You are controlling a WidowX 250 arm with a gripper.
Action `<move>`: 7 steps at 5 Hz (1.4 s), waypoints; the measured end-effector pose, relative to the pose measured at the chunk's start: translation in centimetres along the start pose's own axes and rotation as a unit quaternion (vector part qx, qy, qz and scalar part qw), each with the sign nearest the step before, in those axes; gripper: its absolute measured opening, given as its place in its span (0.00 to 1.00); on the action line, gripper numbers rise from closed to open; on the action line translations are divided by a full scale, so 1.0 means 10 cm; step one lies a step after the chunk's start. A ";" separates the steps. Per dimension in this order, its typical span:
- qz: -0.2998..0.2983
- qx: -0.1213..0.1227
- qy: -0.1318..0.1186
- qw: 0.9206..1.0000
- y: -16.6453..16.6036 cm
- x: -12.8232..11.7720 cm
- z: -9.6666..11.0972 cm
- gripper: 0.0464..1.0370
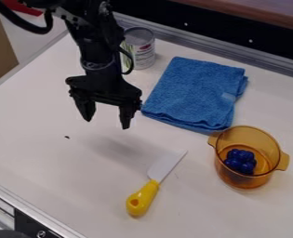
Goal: Move the blue towel to the bottom left side of the table
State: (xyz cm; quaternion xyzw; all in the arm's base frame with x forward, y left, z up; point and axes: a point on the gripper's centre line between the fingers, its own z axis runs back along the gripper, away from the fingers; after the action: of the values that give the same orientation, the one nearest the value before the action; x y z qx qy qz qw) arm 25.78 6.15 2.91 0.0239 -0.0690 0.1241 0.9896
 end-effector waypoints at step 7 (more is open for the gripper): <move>-0.056 0.034 -0.023 0.998 -0.94 1.07 -0.20 0.35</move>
State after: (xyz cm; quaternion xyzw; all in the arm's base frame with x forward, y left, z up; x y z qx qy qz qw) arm 38.61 -0.18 2.18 0.0638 -0.0859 0.0698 0.9918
